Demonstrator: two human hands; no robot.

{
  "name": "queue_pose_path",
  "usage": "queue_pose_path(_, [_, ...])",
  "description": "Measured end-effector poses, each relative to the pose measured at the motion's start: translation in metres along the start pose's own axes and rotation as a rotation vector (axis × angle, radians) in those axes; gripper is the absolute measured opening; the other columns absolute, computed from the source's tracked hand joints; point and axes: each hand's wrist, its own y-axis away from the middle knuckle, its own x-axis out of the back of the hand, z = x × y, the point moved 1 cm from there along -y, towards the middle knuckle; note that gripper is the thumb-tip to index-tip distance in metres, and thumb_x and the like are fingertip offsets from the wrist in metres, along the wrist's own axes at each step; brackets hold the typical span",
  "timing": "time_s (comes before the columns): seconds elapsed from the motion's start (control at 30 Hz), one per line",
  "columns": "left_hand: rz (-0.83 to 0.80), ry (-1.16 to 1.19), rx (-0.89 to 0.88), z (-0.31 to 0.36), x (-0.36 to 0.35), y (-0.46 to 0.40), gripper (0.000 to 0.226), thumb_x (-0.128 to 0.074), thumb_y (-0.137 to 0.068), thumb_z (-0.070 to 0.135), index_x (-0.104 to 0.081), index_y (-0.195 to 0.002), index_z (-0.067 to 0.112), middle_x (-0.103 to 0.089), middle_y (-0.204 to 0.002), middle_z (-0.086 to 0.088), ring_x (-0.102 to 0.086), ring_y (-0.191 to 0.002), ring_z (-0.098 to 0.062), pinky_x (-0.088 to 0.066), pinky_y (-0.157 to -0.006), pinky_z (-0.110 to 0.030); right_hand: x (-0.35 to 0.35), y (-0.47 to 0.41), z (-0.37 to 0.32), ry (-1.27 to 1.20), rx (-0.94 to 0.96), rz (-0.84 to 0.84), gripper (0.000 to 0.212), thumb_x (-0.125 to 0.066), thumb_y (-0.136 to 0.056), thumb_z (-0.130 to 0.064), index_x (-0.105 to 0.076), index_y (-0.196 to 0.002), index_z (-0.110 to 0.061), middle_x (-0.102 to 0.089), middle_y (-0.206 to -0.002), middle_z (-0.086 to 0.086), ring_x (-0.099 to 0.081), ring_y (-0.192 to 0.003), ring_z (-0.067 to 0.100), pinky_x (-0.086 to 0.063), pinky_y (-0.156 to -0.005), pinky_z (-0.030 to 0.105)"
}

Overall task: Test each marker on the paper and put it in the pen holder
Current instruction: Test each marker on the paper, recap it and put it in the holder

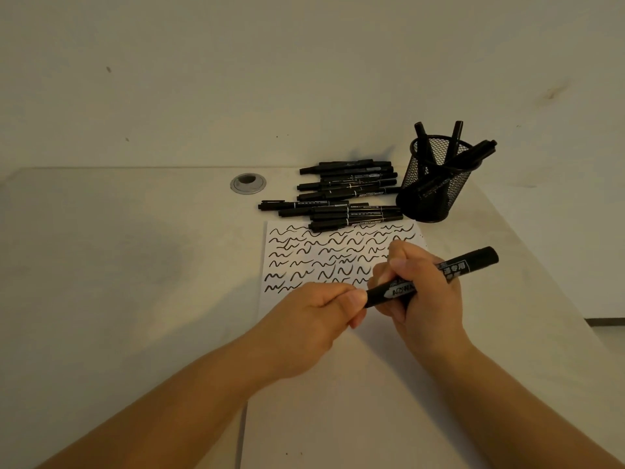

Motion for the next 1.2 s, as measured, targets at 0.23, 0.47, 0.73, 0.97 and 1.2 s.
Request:
queue_pose_path(0.23, [0.218,0.012,-0.037,0.001,0.007,-0.002,0.039,-0.041,-0.085,0.055,-0.056,-0.06,0.029,-0.035,-0.043,0.012,-0.03,-0.044,-0.006,-0.031,-0.053,-0.032,-0.007,-0.001,-0.01,0.434,-0.156,0.046,0.061,-0.044,-0.08,-0.065,-0.052,-0.047,-0.014,-0.051,-0.04,0.002,-0.041,-0.036,0.008,-0.035,-0.039,0.015])
queue_pose_path(0.47, [0.343,-0.084,0.013,0.004,0.031,-0.009,0.042,-0.04,-0.091,0.041,-0.055,-0.054,0.027,-0.036,-0.039,0.011,-0.03,-0.04,-0.004,-0.028,-0.049,-0.025,0.004,-0.004,-0.037,1.456,0.731,-0.012,0.008,-0.069,-0.078,-0.021,-0.068,-0.085,-0.017,-0.064,-0.082,-0.005,-0.051,-0.055,0.004,-0.04,-0.043,0.014])
queue_pose_path(0.73, [0.344,-0.308,-0.187,0.043,0.029,-0.025,0.046,-0.028,-0.078,0.064,-0.059,-0.062,0.034,-0.046,-0.046,0.008,-0.041,-0.043,-0.005,-0.034,-0.047,-0.018,0.008,-0.038,-0.056,1.628,0.922,-0.175,0.016,-0.06,-0.082,-0.019,-0.068,-0.092,-0.01,-0.066,-0.084,0.004,-0.06,-0.068,0.018,-0.044,-0.048,0.022])
queue_pose_path(0.97, [0.412,-0.576,-0.111,0.052,0.075,-0.088,0.032,-0.03,-0.089,0.054,-0.057,-0.082,0.038,-0.062,-0.074,0.015,-0.059,-0.068,-0.006,-0.044,-0.06,-0.021,0.036,-0.086,-0.1,1.114,0.612,0.312,0.012,-0.065,-0.082,-0.016,-0.062,-0.093,-0.017,-0.054,-0.09,-0.007,-0.053,-0.068,0.001,-0.043,-0.062,0.015])
queue_pose_path(1.2, [0.42,-0.848,0.113,0.011,0.137,-0.171,0.028,-0.042,-0.094,0.03,-0.057,-0.115,0.019,-0.06,-0.118,-0.005,-0.053,-0.103,-0.021,-0.041,-0.083,-0.03,0.071,-0.126,-0.104,0.903,0.323,0.458,0.015,-0.057,-0.087,-0.02,-0.052,-0.098,-0.03,-0.059,-0.084,-0.018,-0.057,-0.071,-0.011,-0.04,-0.05,0.008])
